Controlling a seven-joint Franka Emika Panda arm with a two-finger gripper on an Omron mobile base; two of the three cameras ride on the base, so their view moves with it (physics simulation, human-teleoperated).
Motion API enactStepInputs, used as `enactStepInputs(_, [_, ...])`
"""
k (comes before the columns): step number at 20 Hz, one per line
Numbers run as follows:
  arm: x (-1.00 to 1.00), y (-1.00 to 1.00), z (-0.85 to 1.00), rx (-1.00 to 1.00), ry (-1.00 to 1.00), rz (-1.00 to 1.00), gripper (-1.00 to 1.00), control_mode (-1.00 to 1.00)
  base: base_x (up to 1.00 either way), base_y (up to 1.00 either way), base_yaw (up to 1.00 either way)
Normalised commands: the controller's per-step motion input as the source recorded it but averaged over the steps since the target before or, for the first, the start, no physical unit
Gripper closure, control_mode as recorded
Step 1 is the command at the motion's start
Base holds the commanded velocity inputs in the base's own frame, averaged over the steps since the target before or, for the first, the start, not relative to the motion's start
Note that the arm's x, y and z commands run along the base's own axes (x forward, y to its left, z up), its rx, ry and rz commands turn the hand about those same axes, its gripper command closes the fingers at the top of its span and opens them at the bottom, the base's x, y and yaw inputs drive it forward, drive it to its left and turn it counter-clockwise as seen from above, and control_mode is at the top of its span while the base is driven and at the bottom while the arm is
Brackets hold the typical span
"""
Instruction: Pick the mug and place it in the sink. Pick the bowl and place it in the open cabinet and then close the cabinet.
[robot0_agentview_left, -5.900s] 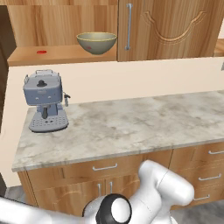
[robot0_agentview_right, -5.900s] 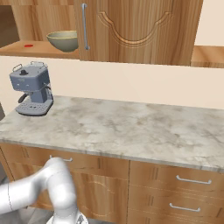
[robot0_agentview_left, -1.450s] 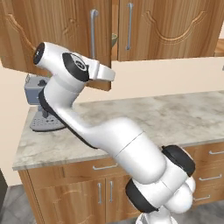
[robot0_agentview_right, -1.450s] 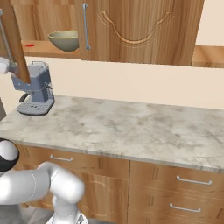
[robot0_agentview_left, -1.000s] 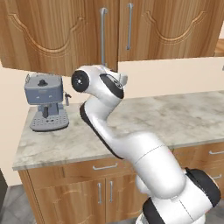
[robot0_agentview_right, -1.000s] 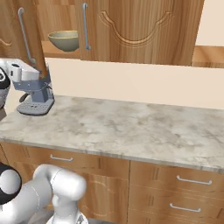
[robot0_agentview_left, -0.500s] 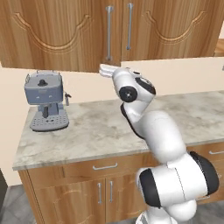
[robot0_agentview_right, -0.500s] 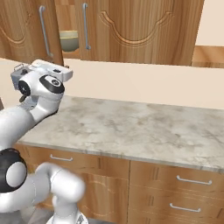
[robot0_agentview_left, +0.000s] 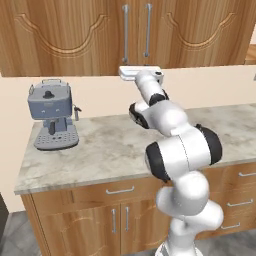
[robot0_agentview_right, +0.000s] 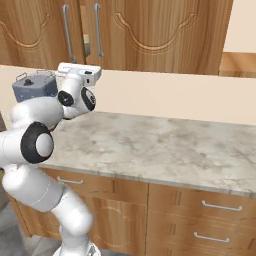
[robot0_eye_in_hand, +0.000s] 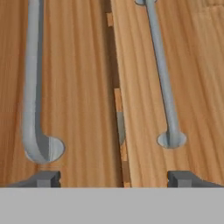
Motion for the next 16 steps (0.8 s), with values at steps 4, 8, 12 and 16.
enactStepInputs(4, [1.00,0.00,-0.01,-0.09,-0.13,0.11,-1.00,-1.00,0.00,0.00,0.00])
enactStepInputs(8, [1.00,-0.07,0.00,-0.02,-0.03,0.15,-1.00,-1.00,0.00,0.00,0.00])
enactStepInputs(12, [1.00,-0.41,0.00,0.00,-0.04,0.22,-1.00,-1.00,0.00,0.00,0.00])
enactStepInputs(16, [1.00,-0.66,0.00,0.00,-0.06,0.26,-1.00,-1.00,0.00,0.00,0.00])
